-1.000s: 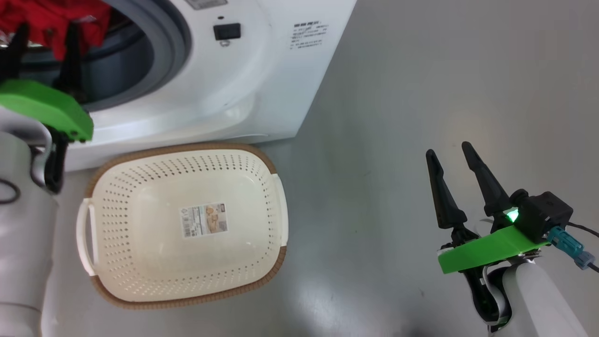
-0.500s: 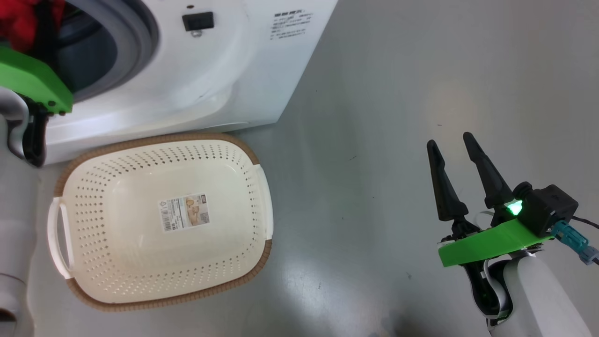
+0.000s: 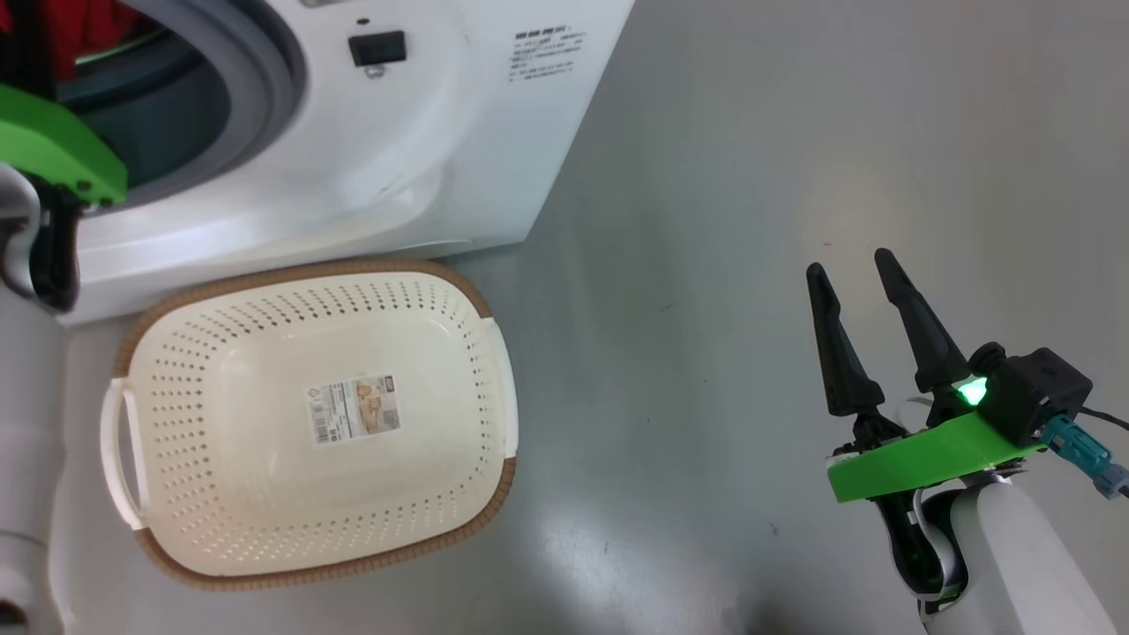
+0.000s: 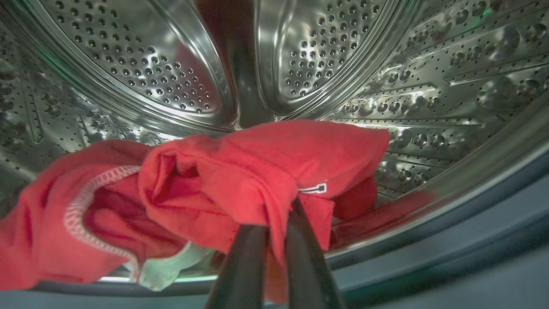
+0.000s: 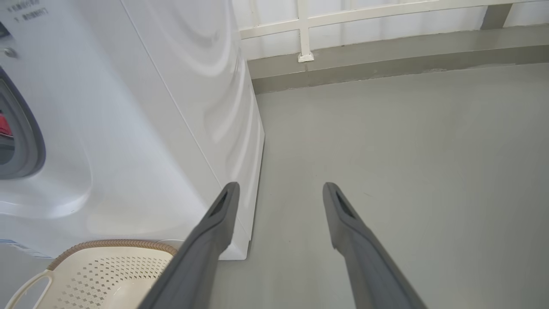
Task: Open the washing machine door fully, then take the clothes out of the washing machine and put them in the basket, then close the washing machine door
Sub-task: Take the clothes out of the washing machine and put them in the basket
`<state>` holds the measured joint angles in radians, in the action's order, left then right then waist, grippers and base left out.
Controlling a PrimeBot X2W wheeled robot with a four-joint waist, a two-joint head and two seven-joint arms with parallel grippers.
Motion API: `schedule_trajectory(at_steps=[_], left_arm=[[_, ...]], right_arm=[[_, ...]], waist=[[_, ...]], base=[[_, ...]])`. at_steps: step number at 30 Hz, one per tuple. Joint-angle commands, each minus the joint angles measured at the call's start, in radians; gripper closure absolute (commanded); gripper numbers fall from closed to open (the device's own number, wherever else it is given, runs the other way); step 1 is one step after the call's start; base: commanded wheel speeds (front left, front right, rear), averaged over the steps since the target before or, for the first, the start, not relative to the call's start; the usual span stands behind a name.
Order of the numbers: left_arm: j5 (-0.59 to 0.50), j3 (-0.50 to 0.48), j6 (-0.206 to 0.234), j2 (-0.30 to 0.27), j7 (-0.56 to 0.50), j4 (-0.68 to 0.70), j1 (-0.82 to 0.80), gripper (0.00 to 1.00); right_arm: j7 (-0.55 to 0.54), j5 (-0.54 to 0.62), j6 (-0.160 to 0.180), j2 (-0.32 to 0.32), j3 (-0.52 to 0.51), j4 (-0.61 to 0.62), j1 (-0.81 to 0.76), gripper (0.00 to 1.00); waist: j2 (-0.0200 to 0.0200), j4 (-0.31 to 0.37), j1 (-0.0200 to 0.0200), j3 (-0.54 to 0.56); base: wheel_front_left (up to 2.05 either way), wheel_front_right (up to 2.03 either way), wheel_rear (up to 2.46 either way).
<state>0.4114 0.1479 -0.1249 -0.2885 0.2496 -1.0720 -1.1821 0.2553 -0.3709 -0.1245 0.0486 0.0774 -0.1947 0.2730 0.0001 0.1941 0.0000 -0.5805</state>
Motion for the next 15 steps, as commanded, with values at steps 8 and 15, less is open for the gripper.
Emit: schedule_trajectory(at_steps=[8,15], left_arm=[[-0.027,-0.119,0.006,-0.018,0.012,0.213,0.199,1.0],[-0.084,-0.222,0.003,0.039,0.012,0.381,0.368,1.0]], right_arm=[[0.006,0.001,-0.006,0.002,0.017,0.007,-0.025,0.0],[0.006,0.015,-0.006,0.002,0.013,-0.008,-0.055,0.0]], waist=[[-0.0001,-0.033,0.0,0.081],[-0.0001,-0.056,0.0,0.157]], base=[[0.0,0.0,0.0],[0.0,0.0,0.0]])
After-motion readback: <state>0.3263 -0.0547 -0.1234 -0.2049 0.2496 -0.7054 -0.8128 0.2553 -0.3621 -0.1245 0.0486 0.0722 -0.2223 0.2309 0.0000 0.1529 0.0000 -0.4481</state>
